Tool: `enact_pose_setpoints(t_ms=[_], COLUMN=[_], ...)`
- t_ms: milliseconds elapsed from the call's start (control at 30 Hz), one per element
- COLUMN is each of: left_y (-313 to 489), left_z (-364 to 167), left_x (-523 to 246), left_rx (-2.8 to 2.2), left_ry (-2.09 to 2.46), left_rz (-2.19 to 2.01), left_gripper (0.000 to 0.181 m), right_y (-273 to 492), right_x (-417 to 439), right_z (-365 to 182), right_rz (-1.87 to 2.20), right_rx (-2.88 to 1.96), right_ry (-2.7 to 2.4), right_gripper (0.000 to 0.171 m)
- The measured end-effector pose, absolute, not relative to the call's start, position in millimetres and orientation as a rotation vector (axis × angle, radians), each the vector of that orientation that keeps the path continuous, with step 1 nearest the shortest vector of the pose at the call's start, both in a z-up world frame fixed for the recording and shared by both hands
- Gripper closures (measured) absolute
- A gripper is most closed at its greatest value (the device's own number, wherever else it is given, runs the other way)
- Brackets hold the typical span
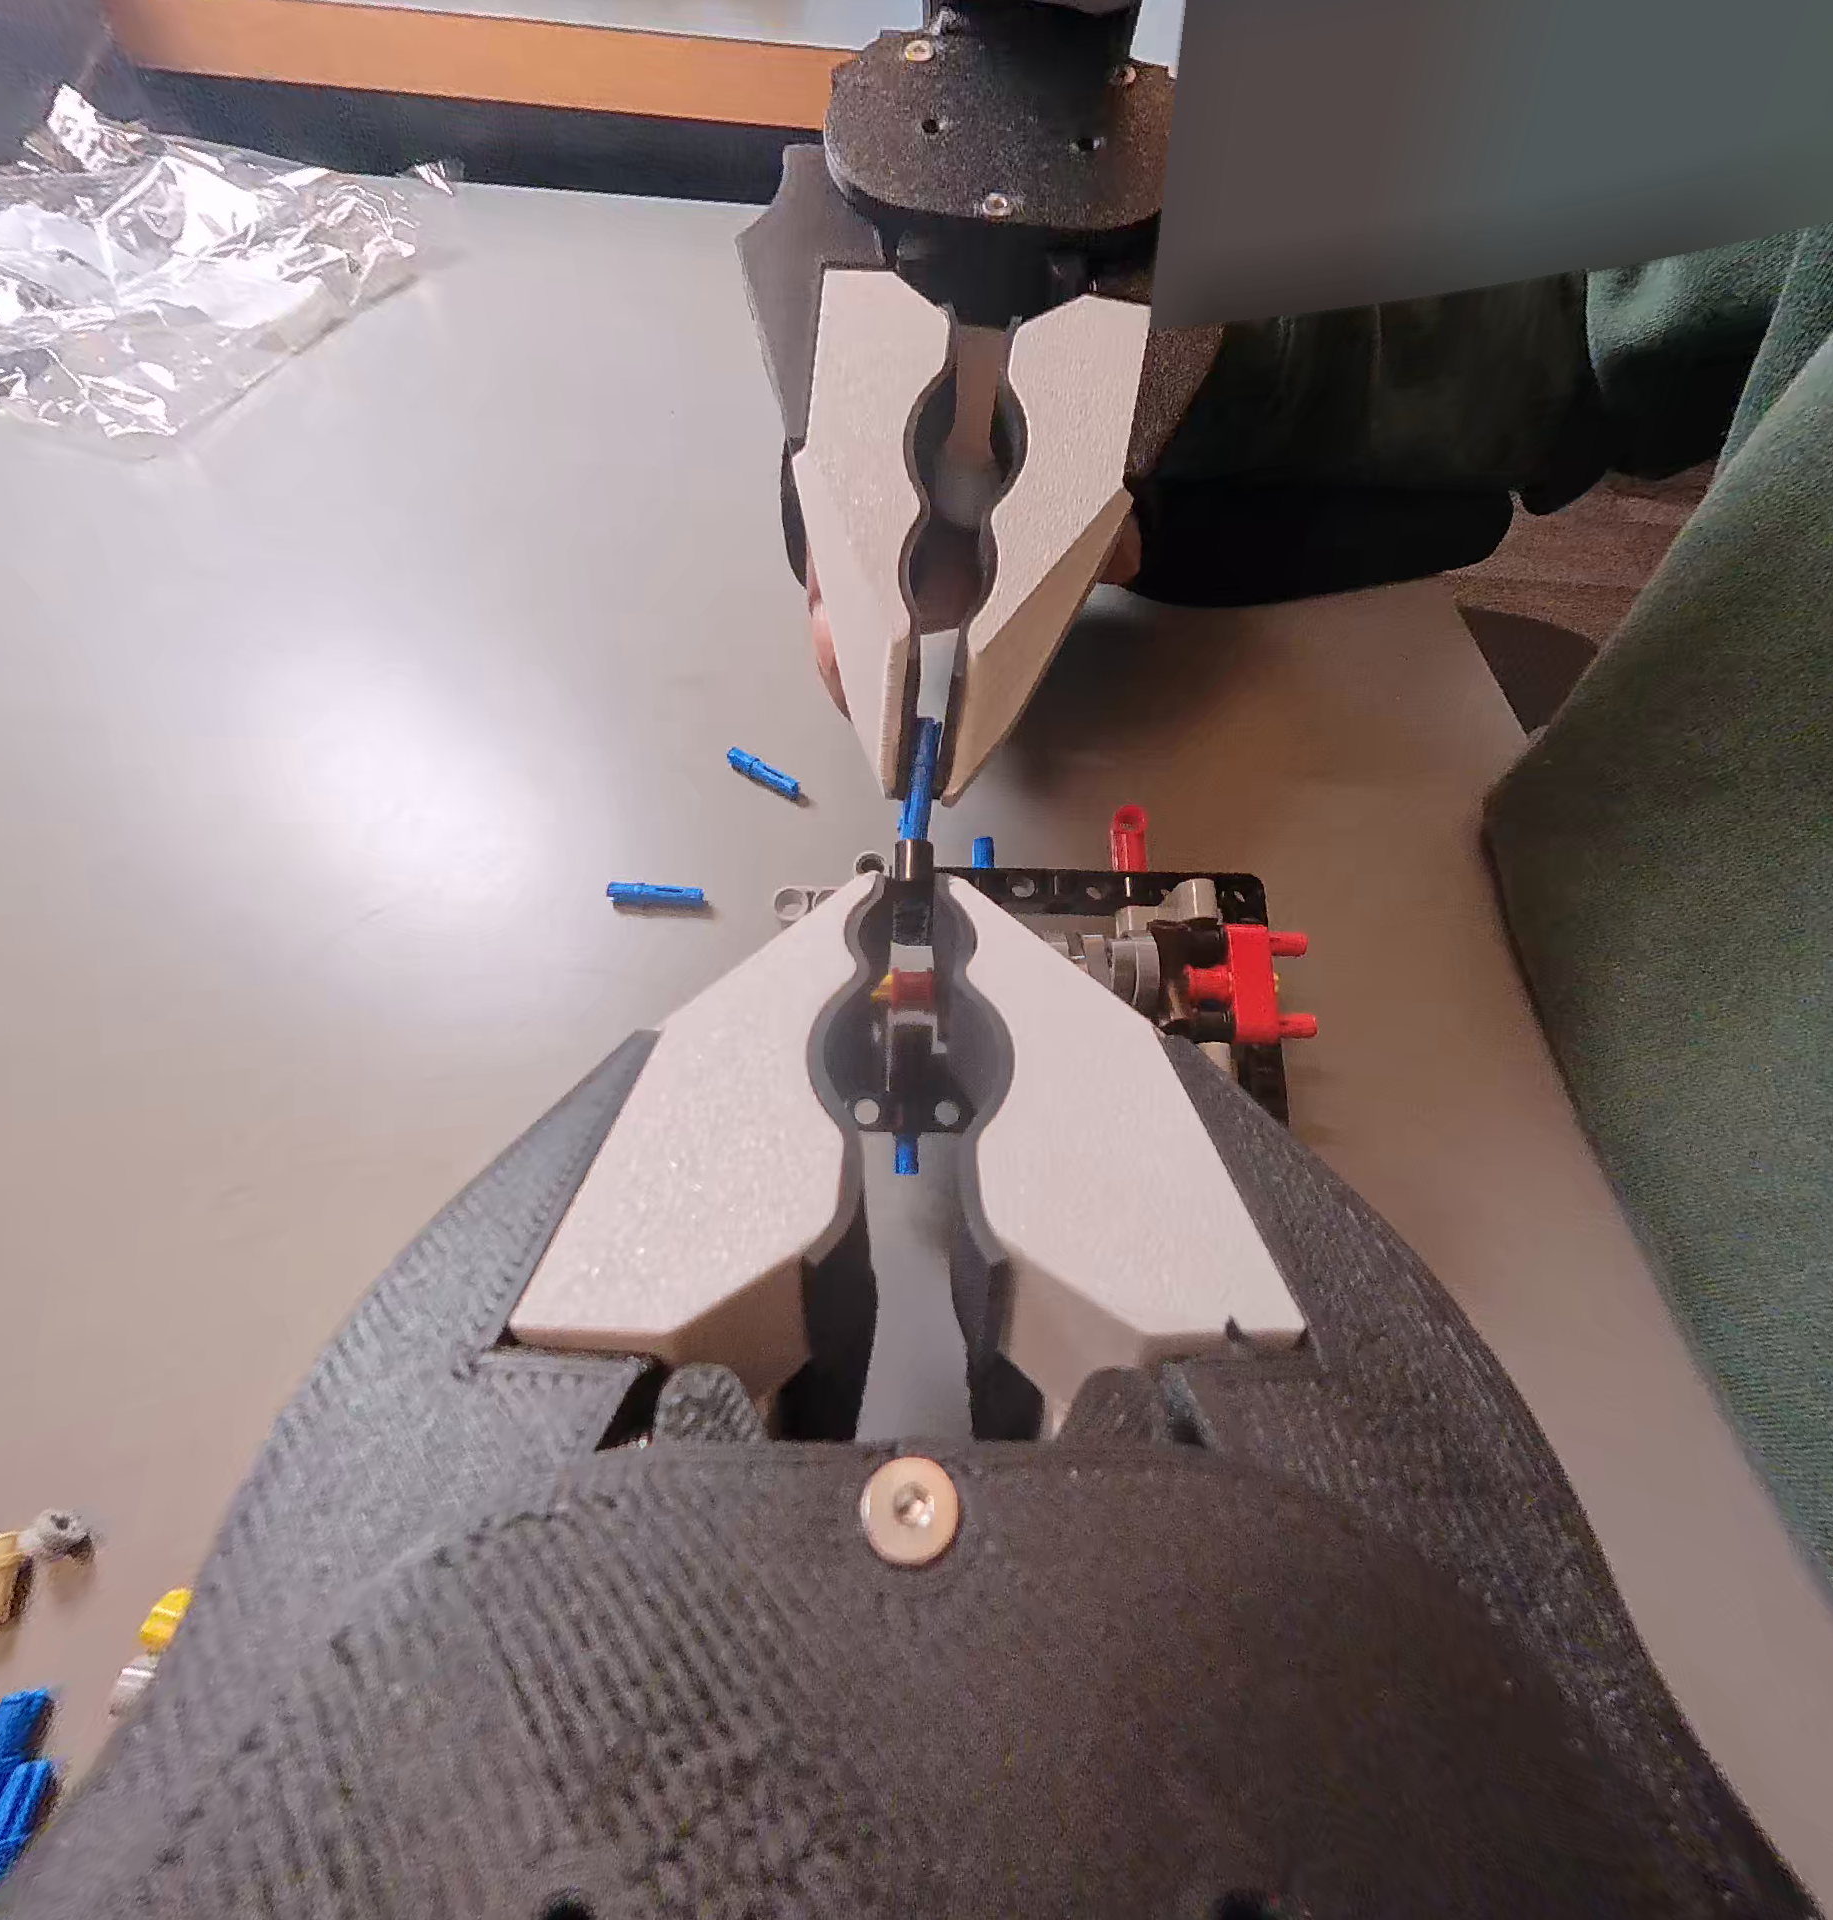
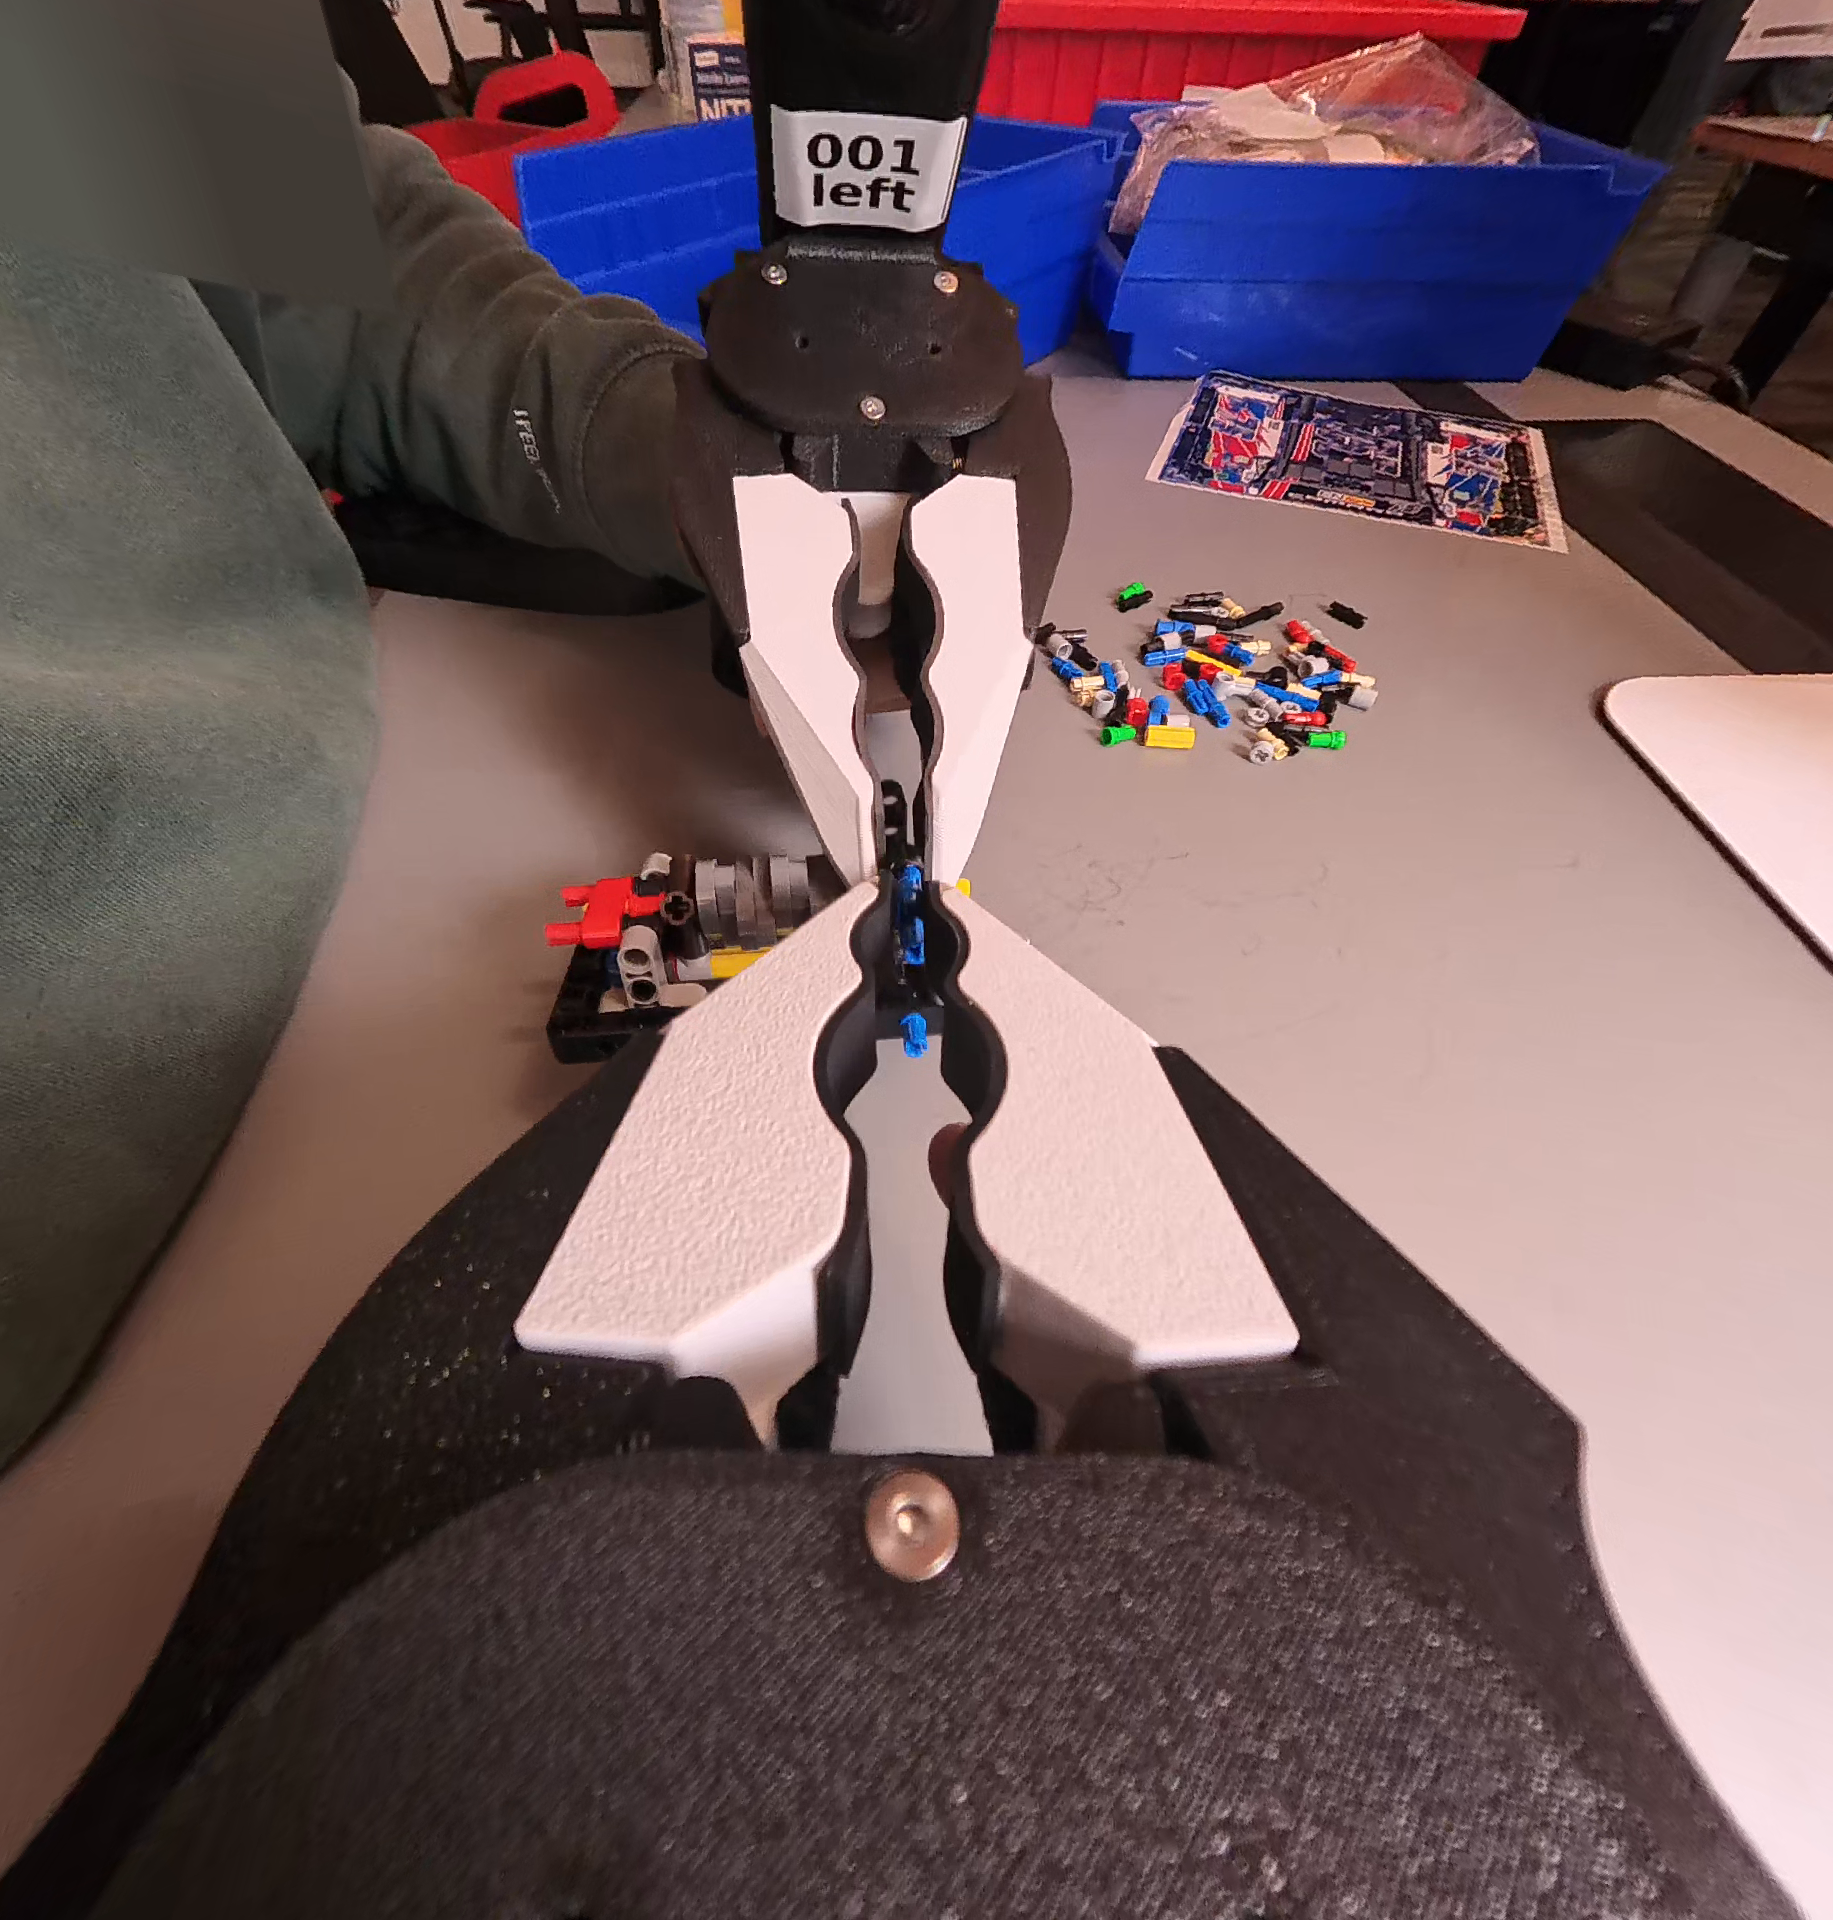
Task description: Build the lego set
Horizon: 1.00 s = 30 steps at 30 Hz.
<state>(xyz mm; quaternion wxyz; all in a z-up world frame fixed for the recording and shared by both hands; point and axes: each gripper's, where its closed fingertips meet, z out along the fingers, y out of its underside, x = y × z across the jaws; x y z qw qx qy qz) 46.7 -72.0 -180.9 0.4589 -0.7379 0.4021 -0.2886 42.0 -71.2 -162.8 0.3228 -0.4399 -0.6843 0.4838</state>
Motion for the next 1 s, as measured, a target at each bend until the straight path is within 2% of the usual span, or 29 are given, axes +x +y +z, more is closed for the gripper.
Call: enact_pose_setpoints(t_ms=[500,1000], left_y=[-82.7,-85.6], left_z=[-199.1,-200.2], left_x=[51.7,50.1], left_rx=[-1.904,-1.894], left_ry=[1.119,1.074], left_rz=[-0.634,-0.695], left_gripper=[0.176,0.176], right_y=[-81.4,-83.8], right_x=[46.6,45.4], right_z=[-181.0,-183.5], right_rz=[1.209,1.350], right_rx=[-1.185,-1.240], right_ry=[-1.949,-1.899], right_gripper=[0.169,0.169])
